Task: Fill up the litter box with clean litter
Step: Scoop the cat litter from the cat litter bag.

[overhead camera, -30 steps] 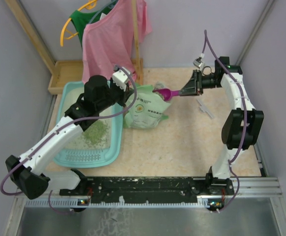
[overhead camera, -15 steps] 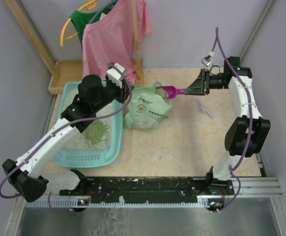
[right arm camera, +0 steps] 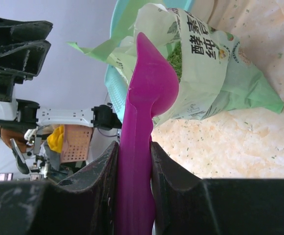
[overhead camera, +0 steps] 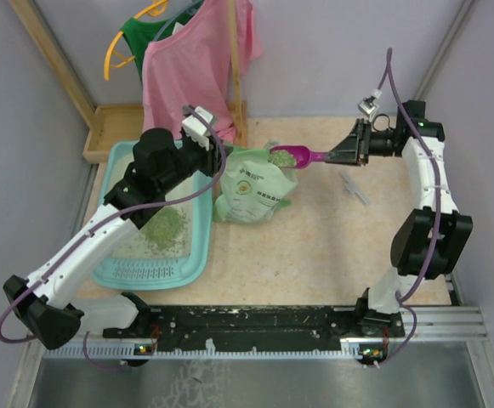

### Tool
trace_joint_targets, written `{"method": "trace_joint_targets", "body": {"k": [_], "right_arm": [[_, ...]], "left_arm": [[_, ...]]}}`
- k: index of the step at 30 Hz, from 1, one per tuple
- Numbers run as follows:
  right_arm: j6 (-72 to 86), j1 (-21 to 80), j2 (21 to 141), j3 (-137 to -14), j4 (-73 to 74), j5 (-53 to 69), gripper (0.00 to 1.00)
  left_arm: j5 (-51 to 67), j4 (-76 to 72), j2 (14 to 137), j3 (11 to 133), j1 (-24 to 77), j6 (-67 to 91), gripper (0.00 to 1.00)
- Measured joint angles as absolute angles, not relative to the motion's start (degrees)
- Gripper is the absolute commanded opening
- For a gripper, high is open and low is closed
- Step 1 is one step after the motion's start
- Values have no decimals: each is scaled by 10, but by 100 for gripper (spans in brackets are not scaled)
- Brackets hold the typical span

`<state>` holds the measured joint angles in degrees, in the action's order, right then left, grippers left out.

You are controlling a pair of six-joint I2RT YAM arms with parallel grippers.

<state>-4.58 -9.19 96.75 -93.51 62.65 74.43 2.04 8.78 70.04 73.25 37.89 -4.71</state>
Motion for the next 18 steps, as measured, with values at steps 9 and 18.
{"method": "trace_joint_targets", "body": {"k": [9,18], "right_arm": [[-8,-110,940,-914,587,758,0],[20,-114,936,-887,554,765,0]], "left_arm": [[21,88,691,733,379,-38,41],[20,87,671,733,379,-29,41]]}}
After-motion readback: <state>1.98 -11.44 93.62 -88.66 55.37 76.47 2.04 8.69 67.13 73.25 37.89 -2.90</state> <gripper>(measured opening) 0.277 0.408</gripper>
